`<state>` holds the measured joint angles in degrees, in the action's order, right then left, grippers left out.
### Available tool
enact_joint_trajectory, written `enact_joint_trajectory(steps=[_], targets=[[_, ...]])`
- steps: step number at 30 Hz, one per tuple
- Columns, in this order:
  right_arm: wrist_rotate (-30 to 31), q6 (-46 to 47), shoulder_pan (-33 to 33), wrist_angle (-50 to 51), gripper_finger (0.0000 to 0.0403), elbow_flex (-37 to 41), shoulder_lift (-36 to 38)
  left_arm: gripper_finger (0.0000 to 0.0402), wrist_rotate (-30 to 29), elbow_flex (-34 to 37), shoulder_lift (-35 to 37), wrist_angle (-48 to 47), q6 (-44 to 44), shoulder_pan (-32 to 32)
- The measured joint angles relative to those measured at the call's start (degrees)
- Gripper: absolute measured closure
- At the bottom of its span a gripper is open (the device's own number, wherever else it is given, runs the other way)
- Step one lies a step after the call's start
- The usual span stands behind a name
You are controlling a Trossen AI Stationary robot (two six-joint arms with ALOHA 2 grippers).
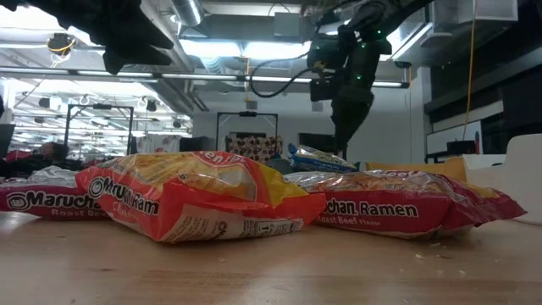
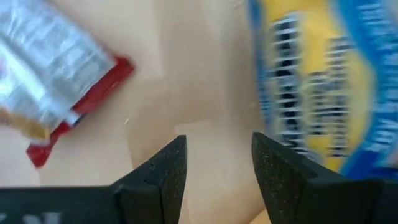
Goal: Sort Maruchan noodles
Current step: Put the blue noodle pack into the blue bin
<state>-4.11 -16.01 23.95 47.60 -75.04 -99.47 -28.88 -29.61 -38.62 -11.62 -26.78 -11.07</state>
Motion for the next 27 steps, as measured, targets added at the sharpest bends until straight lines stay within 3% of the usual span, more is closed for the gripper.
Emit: enact_joint_trajectory(steps=[9, 15, 27], targets=[[9.42, -2.44, -3.31, -11.30, 0.0237, 9.85, 0.01, 0.0232, -0.02, 0.00, 0.01, 0.04, -0.18, 0.00], [20.97, -6.27, -3.31, -19.06, 0.0237, 10.83, -0.01, 0.0232, -0.40, 0.00, 0.00, 0.07, -0.20, 0.00], [25.46, -8.71, -2.90, -21.18, 0.0237, 9.02, -0.02, 0.0232, -0.70, 0.00, 0.00, 0.09, -0.16, 0.00]])
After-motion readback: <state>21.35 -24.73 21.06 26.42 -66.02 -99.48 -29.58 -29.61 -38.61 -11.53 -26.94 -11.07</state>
